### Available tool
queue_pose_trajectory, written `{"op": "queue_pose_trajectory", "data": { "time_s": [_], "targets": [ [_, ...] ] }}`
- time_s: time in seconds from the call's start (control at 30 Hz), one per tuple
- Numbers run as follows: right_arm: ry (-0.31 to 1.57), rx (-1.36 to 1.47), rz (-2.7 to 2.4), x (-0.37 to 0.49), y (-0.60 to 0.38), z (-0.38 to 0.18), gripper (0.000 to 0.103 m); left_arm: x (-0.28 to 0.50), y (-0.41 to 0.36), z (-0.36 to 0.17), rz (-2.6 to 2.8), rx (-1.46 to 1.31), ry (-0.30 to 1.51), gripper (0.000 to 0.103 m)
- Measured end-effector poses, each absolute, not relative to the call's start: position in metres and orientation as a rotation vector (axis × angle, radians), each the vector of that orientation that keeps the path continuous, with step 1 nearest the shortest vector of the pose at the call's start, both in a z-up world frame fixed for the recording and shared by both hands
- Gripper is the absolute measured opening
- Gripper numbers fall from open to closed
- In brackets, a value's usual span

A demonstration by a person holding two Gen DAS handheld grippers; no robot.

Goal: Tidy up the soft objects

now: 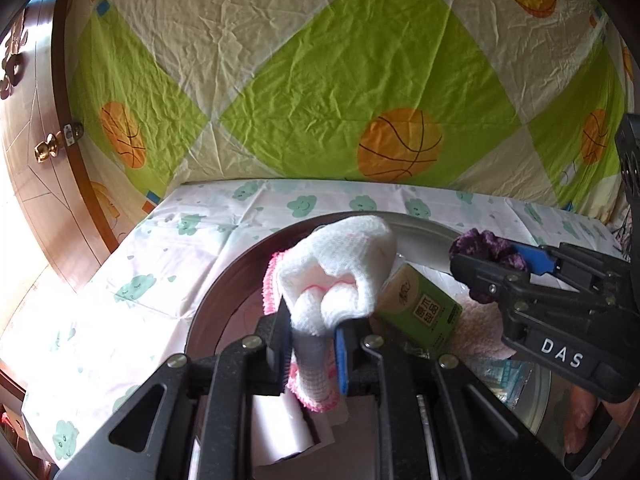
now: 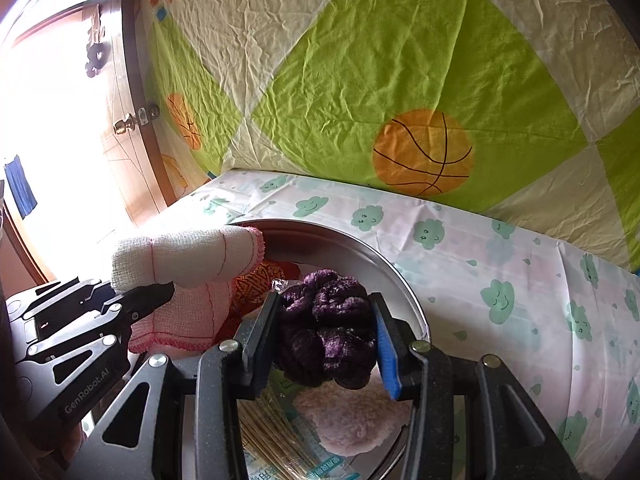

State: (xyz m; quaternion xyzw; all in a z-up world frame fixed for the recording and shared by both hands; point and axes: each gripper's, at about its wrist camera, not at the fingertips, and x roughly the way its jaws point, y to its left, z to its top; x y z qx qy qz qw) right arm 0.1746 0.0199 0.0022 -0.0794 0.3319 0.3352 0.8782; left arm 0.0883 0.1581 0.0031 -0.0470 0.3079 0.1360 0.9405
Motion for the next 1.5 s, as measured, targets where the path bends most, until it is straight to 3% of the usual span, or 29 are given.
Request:
{"op": "queue_pose_trajectory", "data": {
  "time_s": [0.37,0.4,0.43,0.53,0.6,0.77,0.9,1.5],
  "targets": [
    [0.745,-0.218,0.745,0.164,0.022,-0.013,0.05,0.092,0.151,-0.017,0.253,-0.062,0.704,0.022],
    [0.744,-0.232,0.748,0.161,0.022,-0.015,0.055,0.091,0.149,-0.018,0.25,-0.059,0.706,0.031],
    [0.731,-0.245,0.746,0.156,0.02,-0.015,0.062,0.09,0.148,-0.018,0.248,-0.054,0.704,0.046],
    [0.686,-0.252,0.746,0.144,0.011,-0.01,0.074,0.082,0.144,-0.016,0.264,-0.034,0.694,0.066],
    [0.67,-0.232,0.745,0.138,0.001,-0.005,0.075,0.074,0.143,-0.012,0.274,-0.026,0.668,0.073],
    [0.65,-0.195,0.748,0.126,-0.014,0.004,0.076,0.057,0.142,-0.004,0.293,-0.017,0.632,0.077],
    [0.633,-0.177,0.75,0.114,-0.025,0.01,0.078,0.047,0.138,0.001,0.297,-0.022,0.618,0.099],
    [0.505,-0.062,0.743,0.067,-0.063,0.045,0.087,-0.002,0.132,0.017,0.333,-0.105,0.538,0.102]
  ]
}}
